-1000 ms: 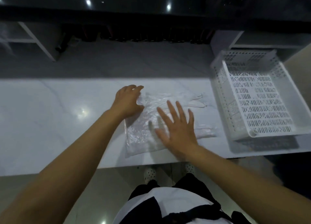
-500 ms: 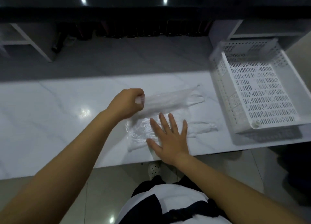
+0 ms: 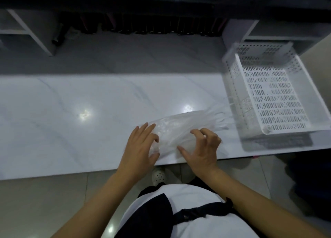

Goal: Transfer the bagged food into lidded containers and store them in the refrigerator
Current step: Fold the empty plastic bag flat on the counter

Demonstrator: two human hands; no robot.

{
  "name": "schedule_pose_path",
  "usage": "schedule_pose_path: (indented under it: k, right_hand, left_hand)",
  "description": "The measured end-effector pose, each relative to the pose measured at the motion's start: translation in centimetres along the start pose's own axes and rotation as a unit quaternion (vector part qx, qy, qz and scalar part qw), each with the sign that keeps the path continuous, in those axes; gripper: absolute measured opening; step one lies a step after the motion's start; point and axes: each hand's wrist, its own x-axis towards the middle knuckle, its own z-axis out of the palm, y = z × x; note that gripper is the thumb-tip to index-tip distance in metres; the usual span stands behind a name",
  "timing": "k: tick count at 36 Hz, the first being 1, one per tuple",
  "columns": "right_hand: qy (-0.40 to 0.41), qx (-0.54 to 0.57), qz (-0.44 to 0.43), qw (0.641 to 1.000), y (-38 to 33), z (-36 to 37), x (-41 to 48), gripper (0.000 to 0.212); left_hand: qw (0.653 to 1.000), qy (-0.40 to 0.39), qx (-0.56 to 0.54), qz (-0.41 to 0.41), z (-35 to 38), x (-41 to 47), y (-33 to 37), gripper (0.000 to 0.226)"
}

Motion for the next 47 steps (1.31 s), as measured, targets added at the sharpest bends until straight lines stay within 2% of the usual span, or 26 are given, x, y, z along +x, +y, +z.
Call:
schedule_pose_path:
  k: [4,8,10,12,15,18,21,23,28,30,33,36,37,40,42,47]
  right_hand:
    - [0.033,0.039,-0.031,0.998,-0.8,-0.8,0.5,0.079]
    - [0.022,-0.008,-0.097,0.995,-1.2,-2.3,2.7,0.061]
    - [-0.042,-0.015,-0.133,0.99,-1.1,-2.9,4.3,0.06]
    - [-0.152,-0.018,-0.162,0.975,-0.7,-3.0,5.7,0.072]
    - [-0.309,-0.071,-0.198,0.927,0.7,-2.1,6.7,0.087]
    - [-0.383,-0.117,-0.197,0.895,2.1,-0.8,6.7,0.093]
    - [-0.394,-0.107,-0.184,0.894,2.7,0.1,6.5,0.081]
    - [-0.371,-0.075,-0.184,0.907,2.7,0.4,6.4,0.067]
    - [-0.189,-0.015,-0.233,0.954,3.0,1.3,6.7,0.036]
    - [-0.159,0.003,-0.232,0.96,3.1,1.6,7.2,0.028]
    - [-0.182,0.021,-0.212,0.96,3.3,2.0,7.6,0.033]
    - [-0.268,0.003,-0.181,0.946,3.6,2.4,7.3,0.049]
    - [-0.3,-0.008,-0.172,0.938,3.7,2.4,7.3,0.054]
    - [-0.363,-0.04,-0.176,0.914,3.6,2.5,7.4,0.062]
    - [-0.384,-0.063,-0.19,0.901,3.5,2.6,7.6,0.061]
    - [-0.405,-0.081,-0.205,0.887,3.6,2.8,7.8,0.06]
  left_hand:
    - [1.0,0.012,0.004,-0.006,0.3,0.2,0.4,0.046]
    - [0.999,-0.008,0.039,-0.012,0.5,0.9,0.7,0.054]
    - [0.998,-0.024,0.049,-0.008,0.7,1.2,0.8,0.049]
    - [0.997,-0.04,0.062,-0.004,1.0,1.3,0.5,0.044]
    - [0.996,-0.047,0.072,0.003,1.2,1.2,-0.1,0.039]
    - [0.997,-0.042,0.065,0.021,1.1,1.2,-0.6,0.032]
    - [0.998,-0.039,0.055,0.017,0.7,1.5,-1.1,0.024]
    - [0.998,-0.037,0.045,0.008,0.3,1.8,-1.3,0.024]
    - [0.999,-0.019,0.041,-0.016,-0.5,2.4,-1.7,0.024]
    - [0.999,-0.006,0.038,-0.022,-0.7,2.5,-1.8,0.021]
    - [0.998,-0.019,0.043,-0.03,-1.1,2.9,-1.5,0.019]
    - [0.992,-0.076,0.056,-0.083,-1.5,3.3,-0.4,0.027]
    - [0.991,-0.074,0.043,-0.102,-1.6,3.4,0.1,0.032]
    - [0.993,0.025,-0.01,-0.114,-1.1,4.4,2.6,0.031]
    - [0.989,0.055,-0.029,-0.137,0.1,5.8,4.1,0.037]
    - [0.959,-0.083,0.108,-0.247,2.9,8.8,5.0,0.056]
